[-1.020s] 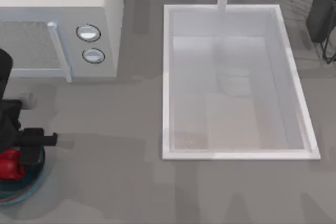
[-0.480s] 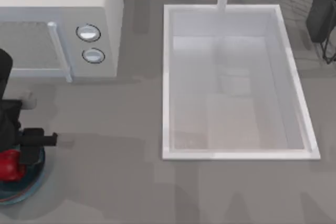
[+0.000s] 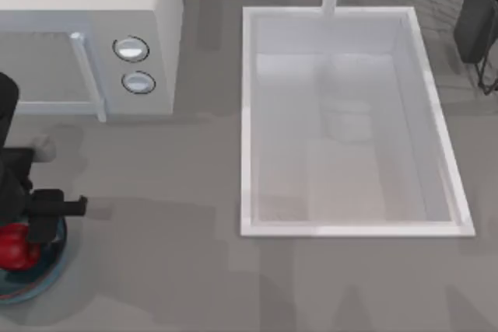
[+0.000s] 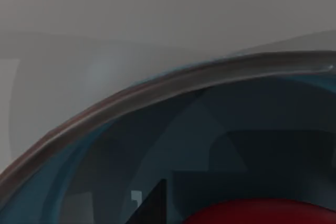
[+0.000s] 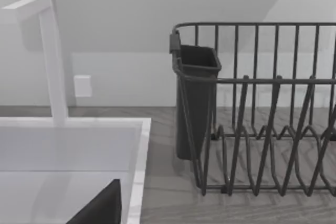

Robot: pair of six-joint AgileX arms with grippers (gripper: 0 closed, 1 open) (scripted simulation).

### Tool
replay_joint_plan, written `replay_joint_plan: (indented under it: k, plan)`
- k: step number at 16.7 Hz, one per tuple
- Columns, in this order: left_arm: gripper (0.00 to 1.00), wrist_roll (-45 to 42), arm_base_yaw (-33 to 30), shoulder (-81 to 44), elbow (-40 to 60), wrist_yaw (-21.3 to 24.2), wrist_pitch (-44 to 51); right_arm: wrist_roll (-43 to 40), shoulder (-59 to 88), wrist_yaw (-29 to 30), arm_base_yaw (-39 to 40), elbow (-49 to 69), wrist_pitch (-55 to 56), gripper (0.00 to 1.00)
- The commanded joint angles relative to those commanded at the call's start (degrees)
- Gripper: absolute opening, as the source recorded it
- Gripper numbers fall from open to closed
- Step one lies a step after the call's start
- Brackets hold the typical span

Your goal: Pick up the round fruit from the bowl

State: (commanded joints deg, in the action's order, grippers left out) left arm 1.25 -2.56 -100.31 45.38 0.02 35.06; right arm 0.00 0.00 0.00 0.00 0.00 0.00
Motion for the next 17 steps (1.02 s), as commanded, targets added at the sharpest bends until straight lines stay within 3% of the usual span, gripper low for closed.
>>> replay_joint_plan:
  k: [6,7,10,13,17]
  plan:
    - [0.0,0.0,0.0,0.0,0.0,0.0,0.0,0.0,0.0,0.0,0.0,0.0,0.0,1.0]
    - [0.0,-0.6,0.2,5.4,2.4,0.7,4.3,0.0,0.0,0.0,0.0,0.0,0.0,1.0]
    - [0.0,-0.6,0.2,5.1,4.4,0.7,6.4,0.0,0.0,0.0,0.0,0.0,0.0,1.0]
    - [0.0,-0.5,0.0,4.8,11.8,0.7,13.9,0.0,0.0,0.0,0.0,0.0,0.0,1.0]
    - [0.0,-0.2,-0.2,5.1,28.5,0.7,31.8,0.0,0.0,0.0,0.0,0.0,0.0,1.0]
